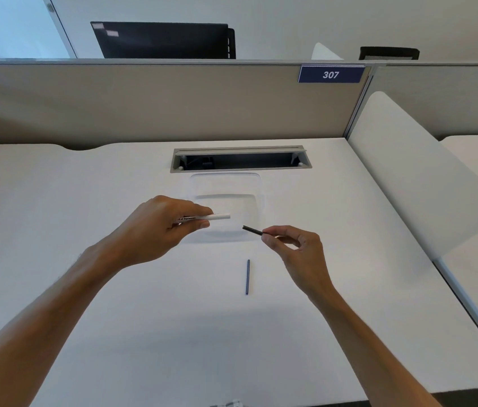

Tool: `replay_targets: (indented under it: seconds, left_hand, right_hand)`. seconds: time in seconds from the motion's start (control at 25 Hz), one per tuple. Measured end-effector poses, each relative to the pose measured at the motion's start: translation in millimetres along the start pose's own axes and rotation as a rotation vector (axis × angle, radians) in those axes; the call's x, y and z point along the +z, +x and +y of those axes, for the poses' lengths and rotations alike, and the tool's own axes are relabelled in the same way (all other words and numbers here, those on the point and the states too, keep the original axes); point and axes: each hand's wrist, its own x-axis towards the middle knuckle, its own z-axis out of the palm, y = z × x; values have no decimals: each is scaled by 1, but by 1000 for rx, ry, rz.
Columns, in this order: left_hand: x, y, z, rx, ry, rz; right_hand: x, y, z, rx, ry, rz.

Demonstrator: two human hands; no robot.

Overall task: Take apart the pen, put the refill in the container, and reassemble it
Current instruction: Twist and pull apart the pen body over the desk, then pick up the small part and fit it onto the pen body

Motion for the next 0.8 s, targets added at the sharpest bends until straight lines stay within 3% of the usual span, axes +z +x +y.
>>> replay_targets:
  seconds: [0.24, 0.44, 0.8]
  left_hand:
    - [3, -15, -6, -6, -42, 27]
    - [5, -22, -13, -13, -59, 6]
    - [1, -25, -23, 53, -28, -32]
  right_hand:
    - [33, -17, 42, 80, -303, 82]
    - [61, -23, 63, 214, -392, 92]
    - [102, -27, 86, 205, -626, 71]
